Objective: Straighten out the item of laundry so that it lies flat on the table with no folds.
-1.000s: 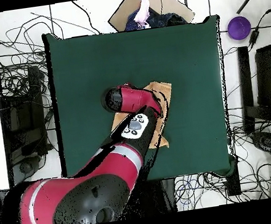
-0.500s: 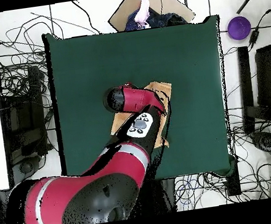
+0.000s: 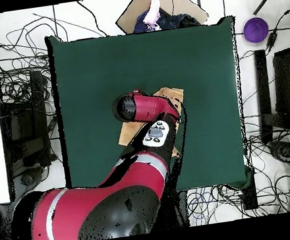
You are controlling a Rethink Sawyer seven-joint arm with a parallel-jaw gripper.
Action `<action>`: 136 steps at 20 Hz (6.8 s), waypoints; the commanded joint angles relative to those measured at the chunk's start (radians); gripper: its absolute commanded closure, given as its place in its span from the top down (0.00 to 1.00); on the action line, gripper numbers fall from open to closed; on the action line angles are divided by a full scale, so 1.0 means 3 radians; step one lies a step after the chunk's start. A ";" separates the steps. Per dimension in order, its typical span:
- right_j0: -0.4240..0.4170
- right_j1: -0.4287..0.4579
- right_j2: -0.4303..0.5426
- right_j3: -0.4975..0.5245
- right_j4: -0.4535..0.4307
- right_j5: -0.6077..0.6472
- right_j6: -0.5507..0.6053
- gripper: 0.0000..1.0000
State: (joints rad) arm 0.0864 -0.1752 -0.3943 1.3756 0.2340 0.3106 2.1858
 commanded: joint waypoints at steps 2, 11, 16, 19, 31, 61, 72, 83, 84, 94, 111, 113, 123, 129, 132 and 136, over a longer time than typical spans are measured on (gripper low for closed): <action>0.0037 0.0189 0.0750 0.0073 -0.0019 -0.0436 0.0388 0.00; 0.0043 0.0068 0.0911 0.0179 0.0034 -0.0433 0.0425 0.00; -0.0031 0.0006 0.1077 0.0253 0.0005 -0.0526 0.0388 0.00; -0.0100 -0.0032 0.1194 0.0312 -0.0055 -0.0634 0.0362 0.00; -0.0236 -0.0196 0.1545 0.0525 -0.0174 -0.0868 0.0353 0.00; -0.1170 -0.0191 0.2586 0.0876 -0.1015 -0.1314 0.0191 0.00; -0.1613 -0.0136 0.3081 0.1074 -0.1584 -0.1470 0.0315 0.00; -0.1392 -0.0408 0.2779 0.1204 -0.1348 -0.1343 0.0471 0.00; -0.1299 -0.0473 0.2662 0.1208 -0.1272 -0.1287 0.0501 0.00; -0.1202 -0.0864 0.2514 0.1322 -0.1012 -0.0888 0.0468 0.00; -0.1314 -0.1359 0.2298 0.1318 -0.1112 -0.0192 0.0235 0.00; -0.1340 -0.1358 0.2313 0.1310 -0.1126 -0.0176 0.0224 0.00; -0.1309 -0.1312 0.2262 0.1383 -0.1199 -0.0331 0.0277 0.00; -0.1301 -0.1260 0.2195 0.1405 -0.1262 -0.0425 0.0268 0.00; -0.1274 -0.1234 0.2168 0.1362 -0.1253 -0.0424 0.0275 0.00; -0.1268 -0.1209 0.2162 0.1327 -0.1247 -0.0396 0.0261 0.00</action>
State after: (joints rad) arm -0.3085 -0.5619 0.2925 1.7531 -0.1301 0.1503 2.1858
